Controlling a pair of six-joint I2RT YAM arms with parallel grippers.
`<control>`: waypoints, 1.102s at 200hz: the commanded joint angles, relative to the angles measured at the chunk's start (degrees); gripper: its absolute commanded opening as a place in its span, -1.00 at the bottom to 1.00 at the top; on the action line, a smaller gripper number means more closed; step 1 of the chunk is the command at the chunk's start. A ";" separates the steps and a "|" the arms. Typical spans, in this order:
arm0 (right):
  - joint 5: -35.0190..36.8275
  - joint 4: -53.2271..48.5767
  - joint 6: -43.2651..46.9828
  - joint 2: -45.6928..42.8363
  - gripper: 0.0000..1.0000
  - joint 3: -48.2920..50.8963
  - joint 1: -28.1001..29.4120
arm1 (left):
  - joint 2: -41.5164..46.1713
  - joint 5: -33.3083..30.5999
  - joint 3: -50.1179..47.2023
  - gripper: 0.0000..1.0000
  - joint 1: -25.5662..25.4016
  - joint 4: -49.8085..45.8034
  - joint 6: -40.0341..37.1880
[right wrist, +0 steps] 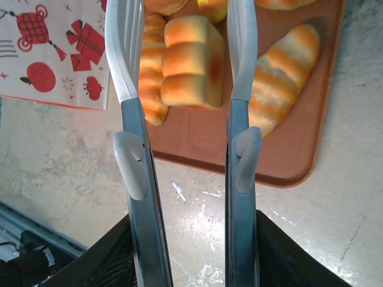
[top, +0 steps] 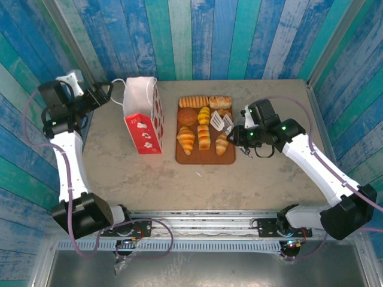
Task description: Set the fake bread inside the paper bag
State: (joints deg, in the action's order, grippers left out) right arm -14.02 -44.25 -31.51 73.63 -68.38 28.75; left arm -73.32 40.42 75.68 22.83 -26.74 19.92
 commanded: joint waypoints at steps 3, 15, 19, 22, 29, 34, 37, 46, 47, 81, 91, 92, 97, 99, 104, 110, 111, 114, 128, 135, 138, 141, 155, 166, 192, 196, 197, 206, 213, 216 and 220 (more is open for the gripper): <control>-1.19 1.68 -1.92 -0.34 -0.05 1.38 1.23 | -1.68 4.57 -3.60 0.88 0.40 6.25 2.00; -1.01 1.62 -2.24 0.10 -0.05 1.53 1.71 | -2.04 6.06 -5.63 0.89 0.38 8.55 3.21; -1.01 1.60 -2.40 0.32 -0.05 1.65 1.95 | -2.13 6.77 -6.25 0.90 0.46 9.30 3.58; -1.01 1.60 -2.46 0.44 -0.05 1.70 2.07 | -2.17 7.12 -6.70 0.91 0.46 9.86 3.85; -1.01 1.76 -2.75 0.67 -0.05 1.85 2.47 | -2.28 7.85 -7.72 0.93 0.40 11.11 4.54; -1.01 1.96 -2.85 0.94 -0.05 1.87 2.74 | -2.36 8.19 -8.25 0.95 0.42 11.67 4.83; -1.08 2.06 -2.97 1.04 -0.05 1.91 2.95 | -2.46 8.38 -8.48 0.96 0.46 11.93 4.92; -1.18 2.28 -3.19 1.55 -0.03 1.91 3.56 | -2.49 8.80 -9.16 0.98 0.45 12.31 5.04; -1.14 2.30 -3.20 1.62 -0.03 1.92 3.57 | -2.51 8.84 -9.20 0.99 0.41 12.36 5.04; -0.57 2.18 -3.40 3.34 -0.01 1.34 4.95 | -3.16 10.29 -11.24 0.89 0.37 13.29 5.04; -0.14 2.05 -3.43 3.69 -0.01 1.10 5.16 | -3.36 10.05 -11.81 0.86 0.39 13.38 5.01; -0.09 2.05 -3.41 3.78 -0.01 1.12 5.17 | -3.38 9.95 -11.84 0.85 0.43 13.34 4.98; 0.26 1.90 -3.48 3.95 -0.01 1.06 5.17 | -3.43 9.75 -12.02 0.83 0.41 13.38 4.87; 0.36 1.82 -3.48 3.98 0.00 0.92 5.17 | -3.44 9.63 -12.15 0.82 0.38 13.38 4.86; 0.71 1.65 -3.47 4.14 0.00 0.75 5.17 | -3.51 9.35 -12.30 0.78 0.44 13.38 4.78; 0.99 1.35 -3.31 4.31 0.01 0.59 5.17 | -3.67 9.34 -12.47 0.73 0.48 13.51 4.77; 1.05 1.27 -3.26 4.37 0.02 0.56 5.17 | -3.67 9.33 -12.52 0.72 0.42 13.54 4.77; 1.16 1.16 -3.28 4.46 0.02 0.47 5.17 | -3.76 9.32 -12.57 0.69 0.45 13.60 4.77; 1.36 0.71 -2.89 4.99 0.04 0.15 5.17 | -4.31 10.25 -12.74 0.52 0.35 13.97 4.93; 1.41 0.57 -2.78 5.19 0.06 0.09 5.17 | -4.54 11.08 -12.75 0.43 0.42 14.32 5.10; 1.37 0.52 -2.76 5.28 0.07 0.09 5.17 | -4.65 11.35 -12.75 0.39 0.39 14.41 5.12; 1.37 0.52 -2.70 5.34 0.07 0.09 5.17 | -4.64 11.54 -12.83 0.35 0.45 14.55 5.20; 1.19 0.57 -2.76 5.55 0.10 0.20 5.16 | -4.78 12.17 -13.02 0.16 0.37 15.21 5.47; 1.08 0.64 -2.78 5.80 0.12 0.18 6.79 | -4.67 12.86 -13.34 0.00 0.46 16.11 5.97; 0.84 0.99 -2.72 6.66 0.14 0.11 7.13 | -4.78 14.54 -13.68 -0.50 0.33 17.59 7.05; 0.87 1.01 -2.76 6.82 0.14 0.16 7.14 | -4.80 14.66 -13.58 -0.56 0.33 17.56 7.06; 0.85 1.05 -2.72 6.85 0.14 0.17 7.17 | -4.81 14.67 -13.56 -0.58 0.35 17.54 7.06; 0.82 1.31 -2.74 7.21 0.15 0.11 7.22 | -4.65 14.72 -13.51 -0.72 0.26 17.43 6.97; 0.78 1.59 -2.77 7.55 0.15 0.12 7.33 | -4.72 14.77 -13.48 -0.80 0.41 17.43 6.97; 0.75 1.66 -2.70 7.69 0.15 0.13 7.30 | -4.66 14.77 -13.46 -0.83 0.28 17.43 6.99; 0.75 1.70 -2.60 7.88 0.15 0.10 7.30 | -4.58 14.77 -13.45 -0.85 0.35 17.43 7.06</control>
State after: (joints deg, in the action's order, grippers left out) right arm -13.10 -43.42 -34.63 80.38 -66.96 35.75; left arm -76.55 53.21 62.43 23.05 -11.00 27.14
